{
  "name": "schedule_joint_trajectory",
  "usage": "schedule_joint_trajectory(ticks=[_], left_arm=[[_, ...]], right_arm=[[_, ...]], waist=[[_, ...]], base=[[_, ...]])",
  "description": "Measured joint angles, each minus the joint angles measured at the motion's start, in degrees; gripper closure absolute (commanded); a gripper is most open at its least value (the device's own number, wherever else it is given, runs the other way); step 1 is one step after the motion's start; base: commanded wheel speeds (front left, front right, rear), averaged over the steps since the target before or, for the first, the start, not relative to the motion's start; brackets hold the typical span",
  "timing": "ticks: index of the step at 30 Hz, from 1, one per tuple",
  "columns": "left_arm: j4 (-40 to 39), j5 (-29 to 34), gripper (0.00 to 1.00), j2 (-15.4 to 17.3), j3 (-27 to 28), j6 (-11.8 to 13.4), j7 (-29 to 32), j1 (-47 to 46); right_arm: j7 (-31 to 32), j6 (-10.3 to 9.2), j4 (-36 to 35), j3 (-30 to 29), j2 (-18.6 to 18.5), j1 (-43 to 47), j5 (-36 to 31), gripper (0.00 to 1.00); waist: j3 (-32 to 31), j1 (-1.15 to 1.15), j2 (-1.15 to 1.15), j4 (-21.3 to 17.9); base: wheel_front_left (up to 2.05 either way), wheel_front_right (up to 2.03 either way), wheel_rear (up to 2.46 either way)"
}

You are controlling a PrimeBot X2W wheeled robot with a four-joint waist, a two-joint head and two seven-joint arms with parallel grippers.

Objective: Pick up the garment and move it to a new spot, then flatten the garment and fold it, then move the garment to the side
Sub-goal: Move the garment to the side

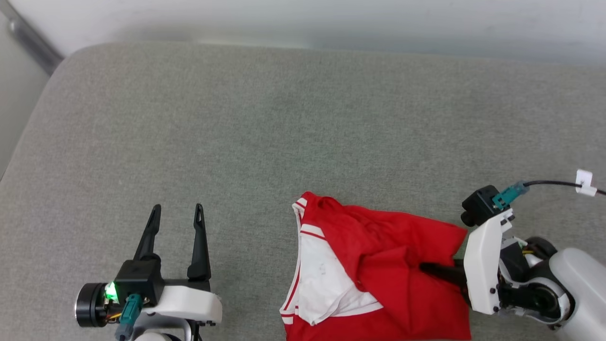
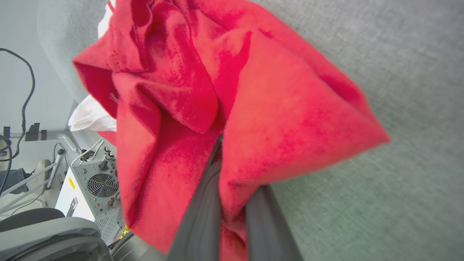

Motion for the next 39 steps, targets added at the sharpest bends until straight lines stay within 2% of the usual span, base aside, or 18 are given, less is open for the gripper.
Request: schedule_joint_trajectory(ticks=[6,13,24,30,39], left_arm=[[-0.44,-0.11,0.00,0.01,0.90,0.52,0.00,2.43],[-1.58,-0.52,0.00,-0.01,1.79,0.69,0.00,3.31],[-3.18,0.66,0.00,0.01,2.82,-0.13,0.00,0.37],[-4.43,1.60,0.00,0.78,3.44,-1.13,0.00,-2.43],[-6.80,2.60,0.00,2.22,3.42,-2.19,0.00,-7.58]], right_arm=[[-0.52,0.00,-6.84,3.78,-4.71,-4.58,-0.54,1.00],[0.07,0.01,-13.70,6.21,-11.67,-10.05,-2.94,1.00],[-0.55,0.00,-15.32,3.64,-20.02,-13.30,-5.27,1.00],[-2.37,0.01,-11.26,-0.78,-24.52,-15.35,-9.44,1.00],[-5.17,0.02,4.34,-9.44,-25.28,-19.01,-17.12,1.00]], waist=[[-2.85,0.00,0.00,-2.53],[-3.46,-0.01,0.00,-8.23],[1.63,0.00,0.00,-17.64],[7.18,0.00,0.00,-20.17],[16.23,0.00,0.00,-20.70]], base=[[0.00,0.00,0.00],[0.00,0.00,0.00],[0.00,0.00,0.00],[0.00,0.00,0.00],[0.00,0.00,0.00]])
